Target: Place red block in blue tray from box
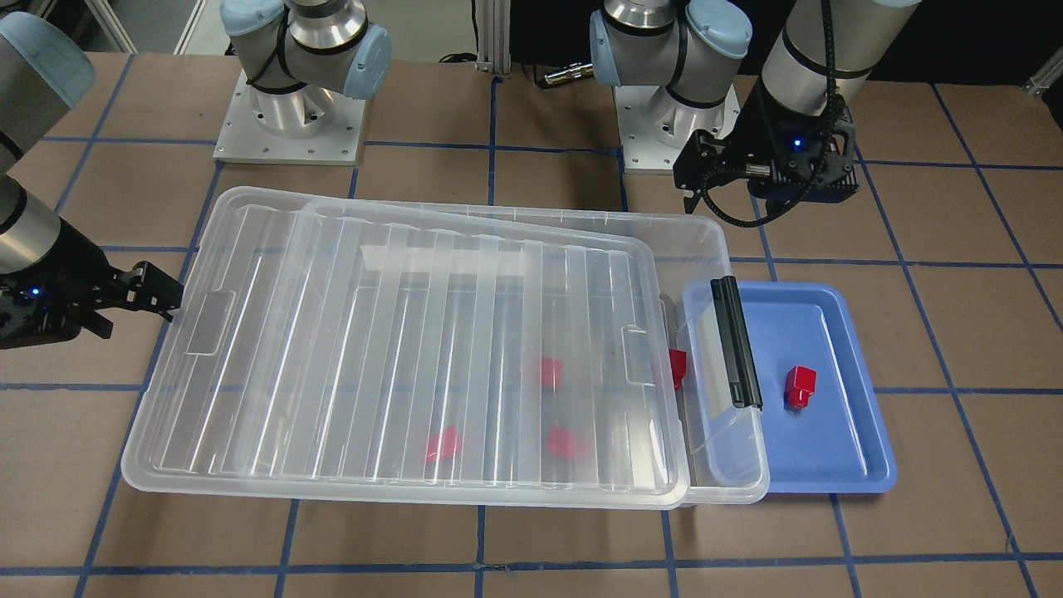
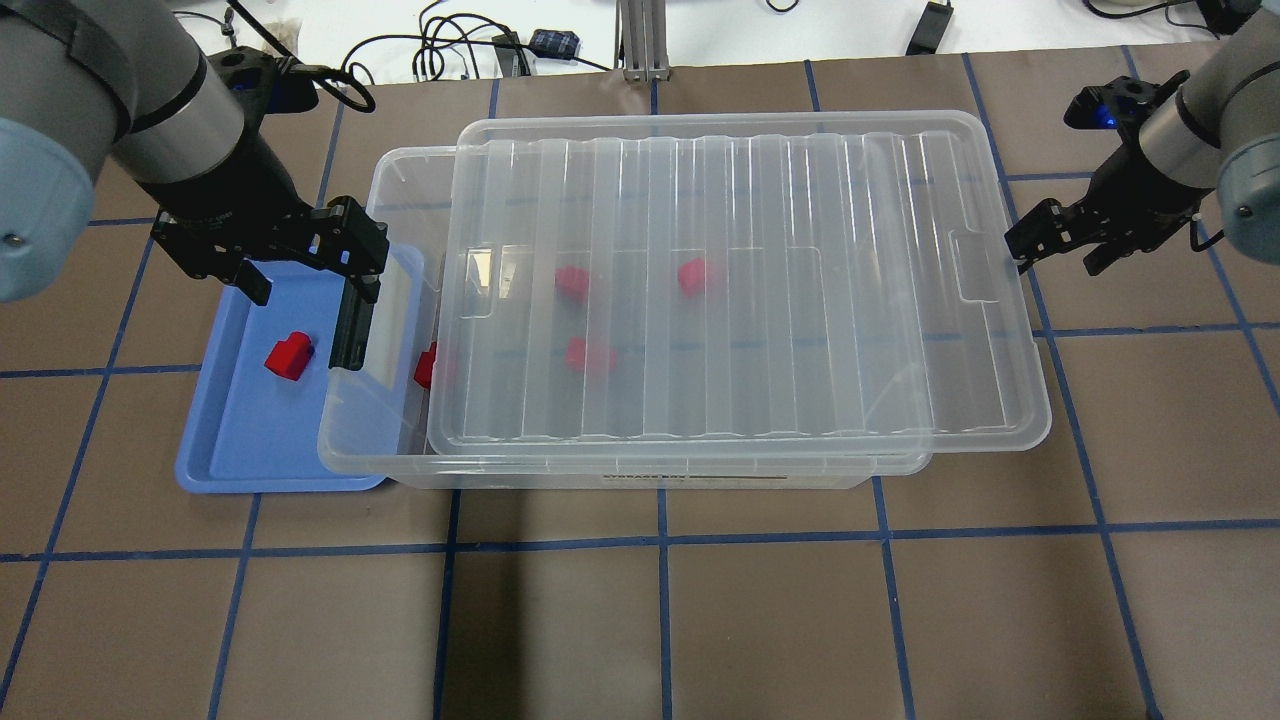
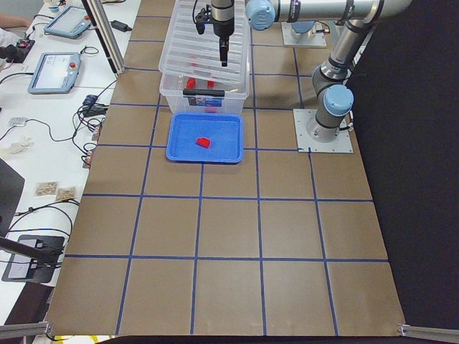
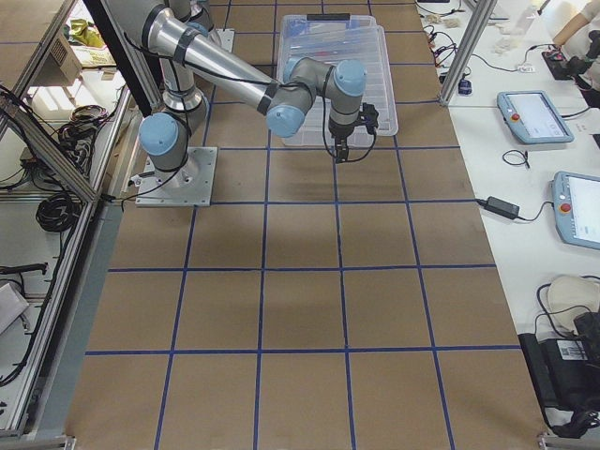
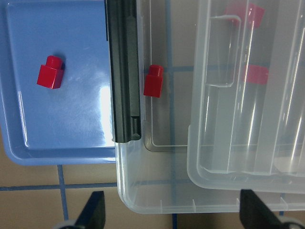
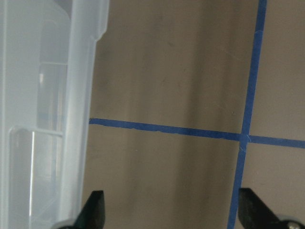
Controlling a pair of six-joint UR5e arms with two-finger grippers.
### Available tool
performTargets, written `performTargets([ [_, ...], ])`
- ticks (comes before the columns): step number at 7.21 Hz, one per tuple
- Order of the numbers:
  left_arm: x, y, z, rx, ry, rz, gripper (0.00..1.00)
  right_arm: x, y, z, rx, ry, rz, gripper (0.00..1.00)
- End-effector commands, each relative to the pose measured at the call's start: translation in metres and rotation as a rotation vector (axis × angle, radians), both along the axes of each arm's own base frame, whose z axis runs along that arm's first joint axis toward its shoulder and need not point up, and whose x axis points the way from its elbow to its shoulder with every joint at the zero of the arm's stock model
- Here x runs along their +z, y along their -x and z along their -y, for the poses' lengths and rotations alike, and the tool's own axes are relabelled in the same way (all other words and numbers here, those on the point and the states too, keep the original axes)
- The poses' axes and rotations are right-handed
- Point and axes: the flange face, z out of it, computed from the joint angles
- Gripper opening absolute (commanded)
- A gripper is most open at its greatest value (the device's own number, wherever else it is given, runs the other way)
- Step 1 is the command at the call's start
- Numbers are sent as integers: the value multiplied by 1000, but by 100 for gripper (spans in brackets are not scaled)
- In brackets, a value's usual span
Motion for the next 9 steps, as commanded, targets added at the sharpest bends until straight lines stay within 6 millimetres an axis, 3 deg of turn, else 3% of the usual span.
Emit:
performTargets([
  [1,-1,0,1,0,-1,-1,100,0,-10,2,-2,4,16,100],
  [5,-1,-1,0,2,-3,-1,100,1,-17,2,-8,7,17,100],
  [7,-1,-1,0,1,-3,2,100,1,-38,7,-1,24,17,100],
  [9,-1,-1,0,1,-3,3,100,-3,-38,10,-3,24,16,100],
])
